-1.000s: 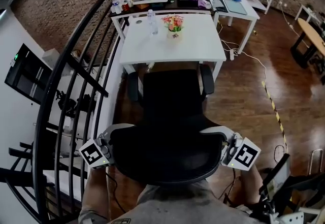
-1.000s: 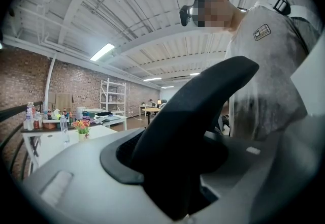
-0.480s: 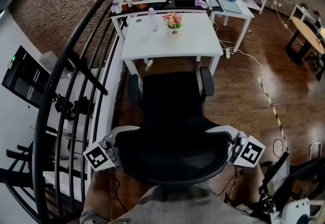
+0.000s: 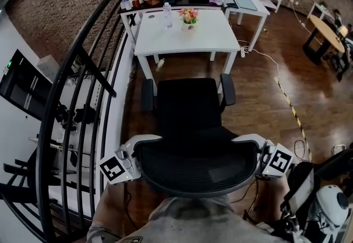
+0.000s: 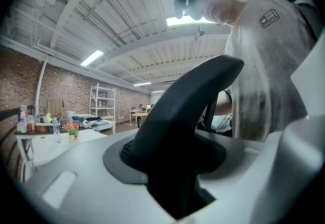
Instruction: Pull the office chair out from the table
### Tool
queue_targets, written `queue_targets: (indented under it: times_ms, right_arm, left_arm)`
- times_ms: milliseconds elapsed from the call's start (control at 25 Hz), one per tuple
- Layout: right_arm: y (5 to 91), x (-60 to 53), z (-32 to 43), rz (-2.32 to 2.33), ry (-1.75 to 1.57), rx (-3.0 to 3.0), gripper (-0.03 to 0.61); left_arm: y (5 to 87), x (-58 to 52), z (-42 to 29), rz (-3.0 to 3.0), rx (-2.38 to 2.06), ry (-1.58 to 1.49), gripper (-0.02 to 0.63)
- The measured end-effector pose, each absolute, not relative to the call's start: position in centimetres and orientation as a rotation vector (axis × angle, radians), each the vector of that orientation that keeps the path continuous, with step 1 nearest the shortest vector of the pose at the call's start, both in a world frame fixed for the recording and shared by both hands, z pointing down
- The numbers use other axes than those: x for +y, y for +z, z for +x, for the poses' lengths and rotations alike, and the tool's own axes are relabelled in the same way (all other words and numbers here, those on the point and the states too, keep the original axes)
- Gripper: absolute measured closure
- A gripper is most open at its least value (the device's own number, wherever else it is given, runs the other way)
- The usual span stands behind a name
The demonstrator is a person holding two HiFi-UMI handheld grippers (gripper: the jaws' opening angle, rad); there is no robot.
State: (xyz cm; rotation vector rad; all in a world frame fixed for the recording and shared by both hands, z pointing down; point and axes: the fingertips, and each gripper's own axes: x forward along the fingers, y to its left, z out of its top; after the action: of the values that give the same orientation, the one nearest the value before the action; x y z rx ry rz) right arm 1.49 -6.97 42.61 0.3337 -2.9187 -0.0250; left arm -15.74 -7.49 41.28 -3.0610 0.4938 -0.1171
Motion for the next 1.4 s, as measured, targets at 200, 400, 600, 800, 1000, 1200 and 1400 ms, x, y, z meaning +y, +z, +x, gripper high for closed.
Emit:
queue_targets:
  times_ms: [200,400,600,800,1000,1200,1400]
  right_arm:
    - [43.0,-3.8,1.4,0.333,-0.014,-2.892,0.423]
    - [43.3,-1.2,1.6,0.33,0.002,-2.879,0.424]
    - [43.5,0.7,1.8,0.314,0.015,-2.876,0.426]
    - [43.0,2.2,2.4,0.308,-0.009,-2.893,0.428]
    - [43.8,3.7,2.6,0.293,-0.02,-2.865,0.43]
    - [43.6,5.2,2.7,0.279,-0.042,-2.876,0.433]
    - [43.5,5.8,2.7,0.262,-0.052,-2.881,0.433]
  left_arm:
    - [41.2,-4.3,-16.0,-3.067,0.442,-0.103,0.434]
    - [41.4,-1.9,-15.8,-3.081,0.437,-0.109,0.434]
    - [41.6,-0.2,-15.6,-3.094,0.452,-0.116,0.434]
    - [41.3,1.2,-14.9,-3.092,0.487,-0.11,0.43]
    - [41.1,2.8,-15.0,-3.08,0.528,-0.074,0.419]
    - [41.5,3.9,-14.9,-3.086,0.545,-0.107,0.405]
    - [41.2,4.5,-14.7,-3.08,0.568,-0.112,0.402]
